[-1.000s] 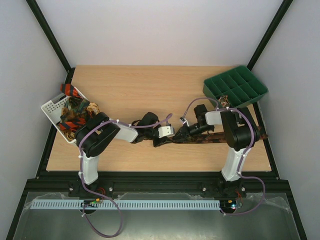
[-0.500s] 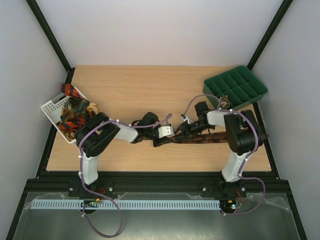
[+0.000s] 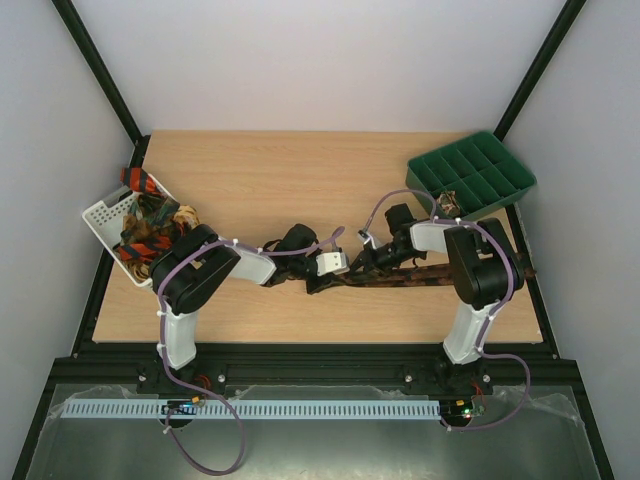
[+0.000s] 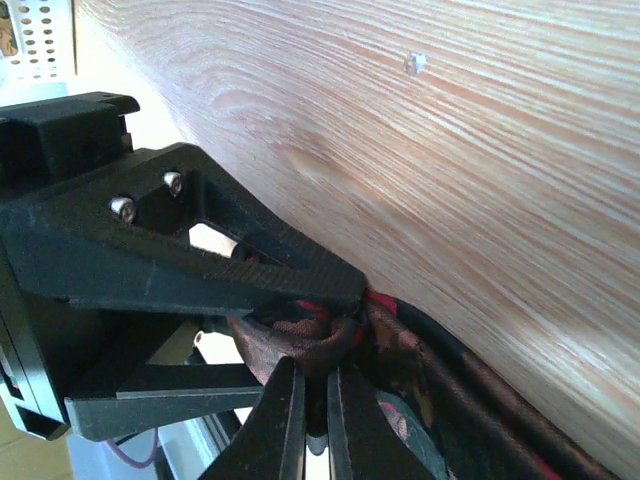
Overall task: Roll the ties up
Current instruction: Roll the tie at the center of the board.
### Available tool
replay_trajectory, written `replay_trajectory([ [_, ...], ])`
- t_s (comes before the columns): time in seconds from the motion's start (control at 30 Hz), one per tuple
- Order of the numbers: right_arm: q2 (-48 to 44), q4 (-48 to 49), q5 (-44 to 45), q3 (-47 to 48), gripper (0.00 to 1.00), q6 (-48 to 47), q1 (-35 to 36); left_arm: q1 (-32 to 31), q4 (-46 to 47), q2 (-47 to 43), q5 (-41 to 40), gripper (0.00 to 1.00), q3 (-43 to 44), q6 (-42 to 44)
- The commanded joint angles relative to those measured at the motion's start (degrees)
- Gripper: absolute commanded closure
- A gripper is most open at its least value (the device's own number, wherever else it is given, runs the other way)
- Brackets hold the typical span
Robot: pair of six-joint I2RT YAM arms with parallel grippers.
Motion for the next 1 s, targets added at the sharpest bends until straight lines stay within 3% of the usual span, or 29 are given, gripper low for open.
replay_trajectory([
  [0.0, 2.72, -4.72, 3.60, 0.53, 0.99, -1.98, -0.58, 1.16, -8.66, 0.17, 1.53, 0.60, -3.60, -1.49],
  [0.1, 3.99, -6.02, 5.22, -0.11, 0.99, -2.63, -1.14, 1.94, -3.57, -3.82, 3.47, 0.38, -6.84, -2.20],
  [0.33, 4.79, -6.57, 10.30, -0.97, 0.99, -3.81, -1.90, 4.05, 16.00, -6.78, 6.56, 0.23, -17.21, -5.71],
  [0.57, 6.19, -4.98, 11.25, -1.98, 0.99, -4.55, -1.91, 3.77, 32.72, -2.12, 6.80, 0.24, -18.80, -14.11],
  [0.77, 6.47, -4.44, 11.28, -2.64, 0.99, -4.87, -1.90, 2.29, 35.74, 2.59, 7.69, 0.27, -16.33, -16.47],
  [0.97, 7.16, -4.09, 10.36, -2.55, 0.99, -4.81, -1.91, 0.41, 45.80, 7.64, 4.75, 0.29, -16.54, -21.46],
])
